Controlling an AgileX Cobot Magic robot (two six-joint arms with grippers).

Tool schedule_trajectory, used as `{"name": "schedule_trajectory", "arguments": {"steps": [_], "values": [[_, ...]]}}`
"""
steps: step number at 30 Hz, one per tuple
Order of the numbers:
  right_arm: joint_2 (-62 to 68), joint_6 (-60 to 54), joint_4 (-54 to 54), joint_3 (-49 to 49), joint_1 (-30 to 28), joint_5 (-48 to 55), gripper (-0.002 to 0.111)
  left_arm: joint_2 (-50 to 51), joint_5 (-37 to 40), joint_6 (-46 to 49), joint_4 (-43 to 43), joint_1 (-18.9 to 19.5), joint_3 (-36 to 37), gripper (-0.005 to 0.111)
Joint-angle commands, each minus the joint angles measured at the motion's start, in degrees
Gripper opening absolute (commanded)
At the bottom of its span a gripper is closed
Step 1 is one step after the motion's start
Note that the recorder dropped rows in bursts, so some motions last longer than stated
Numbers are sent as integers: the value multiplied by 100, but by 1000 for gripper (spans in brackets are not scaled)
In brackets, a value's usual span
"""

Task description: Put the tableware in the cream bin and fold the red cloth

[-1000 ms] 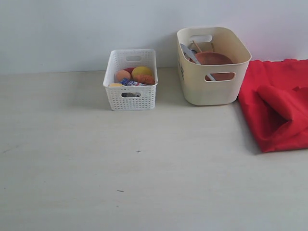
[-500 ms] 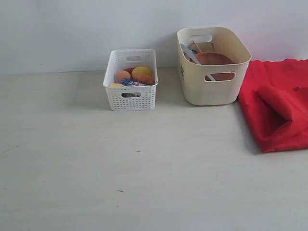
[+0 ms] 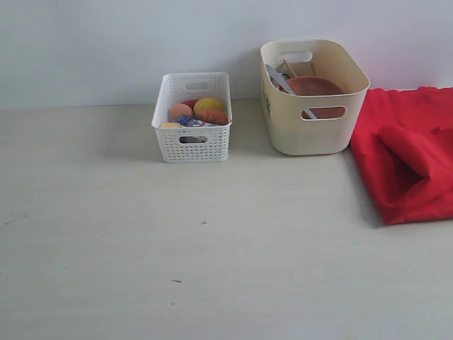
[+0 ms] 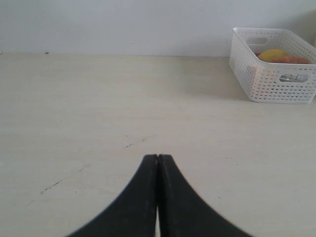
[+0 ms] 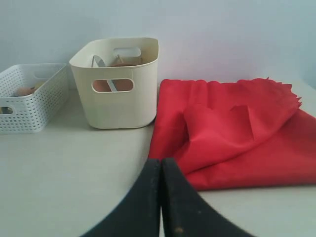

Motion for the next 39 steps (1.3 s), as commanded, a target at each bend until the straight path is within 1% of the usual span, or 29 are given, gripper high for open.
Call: {"name": "schedule_trajectory", "arguments": {"steps": [1,6,39], "values": [[-35,41,-53,25,12,-37,0,-40,-19,-27,-27,13,21,0],[-35,41,-53,25,-65,-48,0,-40,-19,-27,-27,13,21,0],[-35,41,-9,25,-63,-69,0,-40,-19,-27,-27,13,21,0]]}}
